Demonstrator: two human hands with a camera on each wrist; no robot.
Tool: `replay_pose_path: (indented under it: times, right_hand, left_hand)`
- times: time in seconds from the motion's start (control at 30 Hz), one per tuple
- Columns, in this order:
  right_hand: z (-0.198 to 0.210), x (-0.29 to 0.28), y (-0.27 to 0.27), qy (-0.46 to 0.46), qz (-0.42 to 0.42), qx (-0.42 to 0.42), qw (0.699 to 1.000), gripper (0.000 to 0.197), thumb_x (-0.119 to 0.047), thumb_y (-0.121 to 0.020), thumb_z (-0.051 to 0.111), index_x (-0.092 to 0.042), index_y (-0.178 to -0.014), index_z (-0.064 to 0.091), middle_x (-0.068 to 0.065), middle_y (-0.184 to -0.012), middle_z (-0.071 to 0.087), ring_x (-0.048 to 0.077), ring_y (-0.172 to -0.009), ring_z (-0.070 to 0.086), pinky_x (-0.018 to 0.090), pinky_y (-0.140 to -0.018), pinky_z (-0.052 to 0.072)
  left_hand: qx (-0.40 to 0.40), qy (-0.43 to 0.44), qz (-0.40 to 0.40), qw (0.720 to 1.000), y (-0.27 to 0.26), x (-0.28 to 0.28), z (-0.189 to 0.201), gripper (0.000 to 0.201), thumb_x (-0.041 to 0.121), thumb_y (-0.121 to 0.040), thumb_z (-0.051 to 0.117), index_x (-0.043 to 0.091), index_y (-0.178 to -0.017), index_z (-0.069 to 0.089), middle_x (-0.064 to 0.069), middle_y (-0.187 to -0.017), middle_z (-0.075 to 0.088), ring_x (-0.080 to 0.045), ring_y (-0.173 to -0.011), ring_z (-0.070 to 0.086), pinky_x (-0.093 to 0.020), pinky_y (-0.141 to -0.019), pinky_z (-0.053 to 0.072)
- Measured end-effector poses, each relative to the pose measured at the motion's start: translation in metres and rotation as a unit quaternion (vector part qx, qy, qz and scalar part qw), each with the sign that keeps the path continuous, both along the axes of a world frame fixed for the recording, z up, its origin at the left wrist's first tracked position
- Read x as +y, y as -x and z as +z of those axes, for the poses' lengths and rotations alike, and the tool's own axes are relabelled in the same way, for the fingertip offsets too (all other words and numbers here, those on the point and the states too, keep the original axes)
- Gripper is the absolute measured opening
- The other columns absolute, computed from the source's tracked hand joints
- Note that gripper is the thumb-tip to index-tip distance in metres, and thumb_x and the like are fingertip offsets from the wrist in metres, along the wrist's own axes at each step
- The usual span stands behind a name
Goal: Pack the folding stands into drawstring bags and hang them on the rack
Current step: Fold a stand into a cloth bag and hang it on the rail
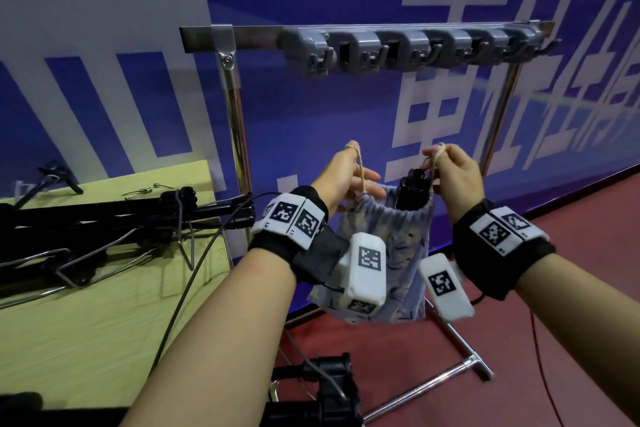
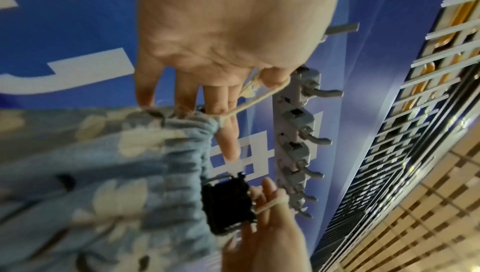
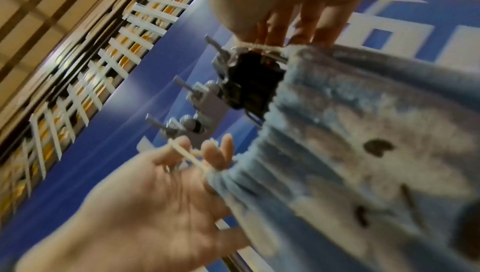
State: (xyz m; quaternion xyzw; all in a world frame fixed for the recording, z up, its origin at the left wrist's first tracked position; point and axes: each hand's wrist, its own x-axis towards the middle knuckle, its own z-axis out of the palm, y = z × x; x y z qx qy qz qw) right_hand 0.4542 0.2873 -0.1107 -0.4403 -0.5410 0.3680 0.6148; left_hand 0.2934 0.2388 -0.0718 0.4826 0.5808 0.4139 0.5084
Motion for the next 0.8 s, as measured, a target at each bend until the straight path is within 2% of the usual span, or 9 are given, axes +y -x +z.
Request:
replay_pose_path:
  times: [0.07, 0.13, 0.27, 0.4, 0.5, 0.53, 0.6, 0.67, 0.8]
  right_hand:
    - [0.007, -0.003, -0.001, 0.06, 0.038, 0.052, 0.996, 0.039, -0.036, -0.101, 0.032, -0.019, -0.081, 0.061, -0.005, -0.057, 0.06, 0.007, -0.047, 0.048, 0.018, -0.048, 0.037]
    - [0.013, -0.005, -0.002, 0.115, 0.07, 0.05, 0.99, 0.051, -0.043, -0.1, 0.028, -0.012, -0.079, 0.062, -0.001, -0.06, 0.066, 0.008, -0.036, 0.045, 0.013, -0.04, 0.037]
    - [0.006, -0.005, -0.003, 0.127, 0.086, 0.024, 0.988, 0.034, -0.016, -0.092, 0.034, -0.006, -0.075, 0.061, 0.016, -0.085, 0.068, 0.014, -0.031, 0.04, 0.017, -0.039, 0.037]
    - [0.002, -0.007, 0.0, 0.108, 0.079, -0.067, 0.989, 0.024, 0.001, -0.088, 0.042, -0.009, -0.073, 0.057, 0.01, -0.071, 0.062, 0.004, -0.03, 0.039, 0.012, -0.033, 0.03]
    - [0.002, -0.011, 0.001, 0.042, 0.058, -0.305, 0.95, 0.022, 0.004, -0.084, 0.048, -0.01, -0.076, 0.063, 0.005, -0.07, 0.064, -0.002, -0.051, 0.054, 0.005, -0.042, 0.036]
    - [0.002, -0.011, 0.001, 0.024, 0.055, -0.369, 0.928, 0.022, 0.003, -0.083, 0.048, -0.011, -0.077, 0.064, 0.003, -0.071, 0.064, 0.003, -0.061, 0.057, 0.005, -0.047, 0.038]
    - [0.004, -0.013, 0.001, 0.017, 0.063, -0.429, 0.901, 0.022, 0.003, -0.082, 0.049, -0.013, -0.08, 0.064, 0.005, -0.077, 0.065, 0.015, -0.073, 0.056, 0.01, -0.053, 0.04]
    - [0.004, -0.012, 0.003, 0.02, 0.07, -0.467, 0.881, 0.022, 0.002, -0.082, 0.048, -0.015, -0.082, 0.061, 0.007, -0.085, 0.065, 0.02, -0.08, 0.056, 0.022, -0.062, 0.041]
    - [0.004, -0.014, 0.004, 0.022, 0.072, -0.534, 0.842, 0.023, 0.0, -0.086, 0.043, -0.011, -0.095, 0.062, 0.0, -0.088, 0.057, 0.028, -0.096, 0.057, 0.024, -0.069, 0.034]
  left_hand:
    - [-0.041, -0.033, 0.017, 0.998, 0.003, 0.003, 0.0, 0.044, 0.037, -0.101, 0.028, 0.015, -0.078, 0.059, 0.005, -0.052, 0.066, -0.012, -0.061, 0.05, -0.026, -0.063, 0.034]
    - [-0.068, -0.06, 0.047, 0.995, 0.005, 0.005, -0.003, 0.035, 0.032, -0.1, 0.036, 0.015, -0.078, 0.057, 0.007, -0.05, 0.064, -0.012, -0.061, 0.051, -0.026, -0.06, 0.036]
    - [-0.123, -0.072, 0.073, 0.987, 0.009, 0.003, -0.003, 0.02, 0.02, -0.096, 0.048, 0.01, -0.08, 0.055, 0.003, -0.057, 0.062, -0.014, -0.057, 0.052, -0.025, -0.06, 0.044]
    - [-0.108, -0.05, 0.043, 0.992, 0.007, 0.0, -0.001, 0.009, 0.016, -0.093, 0.048, 0.009, -0.091, 0.055, -0.003, -0.08, 0.06, -0.013, -0.055, 0.046, -0.025, -0.056, 0.045]
    - [-0.082, -0.036, 0.007, 0.996, 0.001, -0.004, -0.001, 0.019, 0.02, -0.097, 0.039, 0.008, -0.105, 0.051, -0.001, -0.087, 0.055, -0.013, -0.057, 0.043, -0.023, -0.054, 0.043]
    - [-0.081, -0.036, 0.0, 0.996, 0.0, -0.005, -0.001, 0.023, 0.02, -0.098, 0.036, 0.006, -0.106, 0.052, -0.001, -0.088, 0.054, -0.013, -0.057, 0.041, -0.024, -0.055, 0.042]
    - [-0.081, -0.045, -0.014, 0.996, -0.001, -0.007, 0.0, 0.026, 0.019, -0.098, 0.032, 0.006, -0.1, 0.055, -0.001, -0.088, 0.054, -0.013, -0.056, 0.038, -0.026, -0.058, 0.039]
    - [-0.075, -0.059, -0.031, 0.995, -0.003, -0.009, 0.002, 0.029, 0.019, -0.098, 0.031, 0.008, -0.09, 0.057, -0.002, -0.086, 0.056, -0.013, -0.056, 0.04, -0.026, -0.06, 0.04]
    - [-0.083, -0.086, -0.069, 0.99, -0.008, -0.014, 0.006, 0.034, 0.019, -0.098, 0.031, 0.009, -0.08, 0.058, -0.005, -0.081, 0.058, -0.015, -0.066, 0.052, -0.026, -0.069, 0.044]
